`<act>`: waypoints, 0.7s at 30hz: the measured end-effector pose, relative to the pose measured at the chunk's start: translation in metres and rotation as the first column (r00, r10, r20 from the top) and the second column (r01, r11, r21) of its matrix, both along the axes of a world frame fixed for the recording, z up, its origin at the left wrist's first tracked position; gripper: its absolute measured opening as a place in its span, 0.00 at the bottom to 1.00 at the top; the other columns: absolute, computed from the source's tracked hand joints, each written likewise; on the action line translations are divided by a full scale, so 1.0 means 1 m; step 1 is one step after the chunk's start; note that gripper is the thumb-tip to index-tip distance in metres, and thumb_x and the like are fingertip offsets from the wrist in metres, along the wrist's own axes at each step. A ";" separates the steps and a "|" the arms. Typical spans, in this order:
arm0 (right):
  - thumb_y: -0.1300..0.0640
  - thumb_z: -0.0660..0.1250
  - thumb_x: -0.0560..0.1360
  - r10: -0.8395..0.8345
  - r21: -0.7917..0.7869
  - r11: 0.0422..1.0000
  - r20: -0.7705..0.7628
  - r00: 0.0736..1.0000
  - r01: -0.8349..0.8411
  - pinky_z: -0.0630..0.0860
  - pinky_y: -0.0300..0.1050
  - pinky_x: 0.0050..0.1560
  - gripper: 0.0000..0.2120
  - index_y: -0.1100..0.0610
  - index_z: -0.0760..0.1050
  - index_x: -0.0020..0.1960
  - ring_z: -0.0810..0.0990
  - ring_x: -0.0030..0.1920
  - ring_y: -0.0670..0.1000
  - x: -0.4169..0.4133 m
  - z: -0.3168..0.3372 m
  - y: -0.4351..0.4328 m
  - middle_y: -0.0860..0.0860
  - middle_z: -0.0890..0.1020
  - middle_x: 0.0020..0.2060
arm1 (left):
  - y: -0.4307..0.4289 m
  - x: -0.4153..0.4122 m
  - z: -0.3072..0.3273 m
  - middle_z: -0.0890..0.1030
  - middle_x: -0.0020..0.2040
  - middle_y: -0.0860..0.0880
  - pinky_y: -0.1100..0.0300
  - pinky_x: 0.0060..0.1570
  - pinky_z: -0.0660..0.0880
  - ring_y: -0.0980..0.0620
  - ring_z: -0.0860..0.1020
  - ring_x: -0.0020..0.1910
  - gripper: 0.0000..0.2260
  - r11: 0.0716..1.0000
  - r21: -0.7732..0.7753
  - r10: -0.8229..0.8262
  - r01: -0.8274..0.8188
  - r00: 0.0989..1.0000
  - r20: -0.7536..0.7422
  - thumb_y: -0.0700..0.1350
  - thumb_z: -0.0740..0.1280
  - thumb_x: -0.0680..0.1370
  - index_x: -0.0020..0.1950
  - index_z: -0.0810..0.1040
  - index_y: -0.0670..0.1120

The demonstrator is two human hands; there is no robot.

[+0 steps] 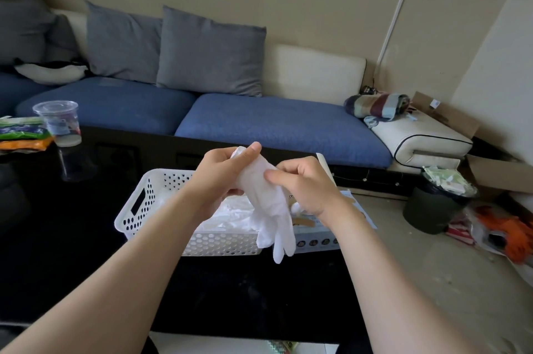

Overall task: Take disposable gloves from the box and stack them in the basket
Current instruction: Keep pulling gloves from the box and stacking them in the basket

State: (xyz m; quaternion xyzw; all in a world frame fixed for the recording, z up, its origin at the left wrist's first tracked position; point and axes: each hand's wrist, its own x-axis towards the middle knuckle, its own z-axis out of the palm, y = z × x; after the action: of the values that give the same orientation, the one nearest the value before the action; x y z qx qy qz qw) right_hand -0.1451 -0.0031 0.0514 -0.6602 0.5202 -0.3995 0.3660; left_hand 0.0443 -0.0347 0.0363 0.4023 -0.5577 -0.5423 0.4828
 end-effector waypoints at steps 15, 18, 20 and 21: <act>0.52 0.69 0.80 0.169 0.236 0.956 0.033 0.985 -0.172 0.81 0.57 0.59 0.09 0.55 0.85 0.54 0.87 0.53 0.56 0.015 -0.014 -0.014 0.58 0.88 0.51 | -0.001 0.018 0.002 0.81 0.38 0.47 0.55 0.41 0.76 0.51 0.79 0.39 0.19 0.981 -0.003 0.194 -0.194 0.981 -0.010 0.59 0.71 0.80 0.45 0.78 0.43; 0.54 0.64 0.86 0.115 0.201 0.975 -0.089 0.989 -0.096 0.82 0.55 0.59 0.14 0.50 0.87 0.50 0.88 0.53 0.55 0.015 -0.018 -0.015 0.52 0.90 0.48 | -0.003 0.020 -0.001 0.76 0.37 0.48 0.56 0.40 0.72 0.52 0.74 0.36 0.20 0.958 -0.045 0.288 -0.284 0.952 0.108 0.61 0.70 0.80 0.42 0.75 0.45; 0.53 0.62 0.87 0.097 0.195 0.978 -0.122 0.988 -0.072 0.81 0.52 0.52 0.18 0.49 0.87 0.45 0.88 0.48 0.53 0.014 -0.018 -0.015 0.52 0.89 0.45 | -0.004 0.022 -0.004 0.75 0.38 0.48 0.56 0.40 0.72 0.51 0.74 0.38 0.21 0.958 -0.020 0.285 -0.286 0.940 0.186 0.62 0.69 0.80 0.42 0.74 0.45; 0.54 0.63 0.87 0.077 0.197 0.979 -0.125 0.989 -0.052 0.80 0.51 0.51 0.19 0.50 0.87 0.44 0.87 0.47 0.52 0.013 -0.017 -0.015 0.52 0.89 0.44 | -0.005 0.023 -0.005 0.76 0.39 0.47 0.55 0.41 0.74 0.50 0.75 0.39 0.21 0.965 0.017 0.253 -0.261 0.948 0.193 0.62 0.69 0.81 0.44 0.75 0.44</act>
State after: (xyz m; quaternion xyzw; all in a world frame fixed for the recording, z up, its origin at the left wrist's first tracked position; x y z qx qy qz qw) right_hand -0.1322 -0.0183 0.0348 -0.6631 0.5579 -0.2905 0.4058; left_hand 0.0669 -0.0396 0.0316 0.5313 -0.5326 -0.4456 0.4853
